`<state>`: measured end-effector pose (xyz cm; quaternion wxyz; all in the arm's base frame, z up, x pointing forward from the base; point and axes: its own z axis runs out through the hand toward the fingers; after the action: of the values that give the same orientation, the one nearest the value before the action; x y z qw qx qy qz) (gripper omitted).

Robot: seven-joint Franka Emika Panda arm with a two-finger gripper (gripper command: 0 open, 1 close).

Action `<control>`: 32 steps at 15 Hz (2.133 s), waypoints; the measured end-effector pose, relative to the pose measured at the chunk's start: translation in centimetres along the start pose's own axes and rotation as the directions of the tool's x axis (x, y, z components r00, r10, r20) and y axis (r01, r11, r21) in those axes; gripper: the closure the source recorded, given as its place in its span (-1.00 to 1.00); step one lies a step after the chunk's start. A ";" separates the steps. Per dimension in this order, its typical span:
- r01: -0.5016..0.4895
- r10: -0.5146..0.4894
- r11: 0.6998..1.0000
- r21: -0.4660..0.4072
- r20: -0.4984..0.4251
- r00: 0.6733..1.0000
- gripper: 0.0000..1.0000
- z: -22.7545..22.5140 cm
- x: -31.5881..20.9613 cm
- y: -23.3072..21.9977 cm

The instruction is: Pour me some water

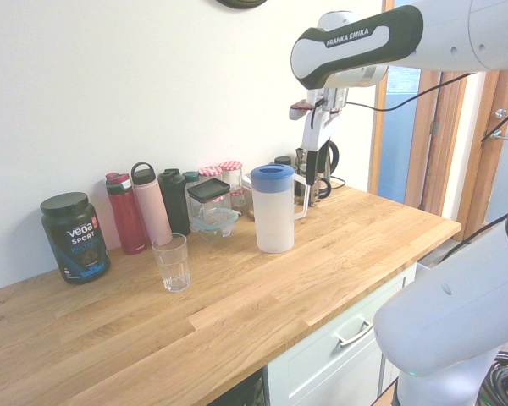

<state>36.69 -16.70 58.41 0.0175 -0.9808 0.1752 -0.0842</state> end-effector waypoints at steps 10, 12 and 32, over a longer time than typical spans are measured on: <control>-0.080 0.081 0.996 0.024 -0.044 0.996 -1.00 10.2 8.5 -0.7; -0.076 0.078 0.997 0.028 -0.043 0.996 1.00 11.1 9.7 -2.2; -0.062 0.063 0.998 0.018 -0.045 0.997 1.00 9.2 8.8 -2.4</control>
<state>47.24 -17.47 50.89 0.0244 -0.9725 0.2054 -0.1073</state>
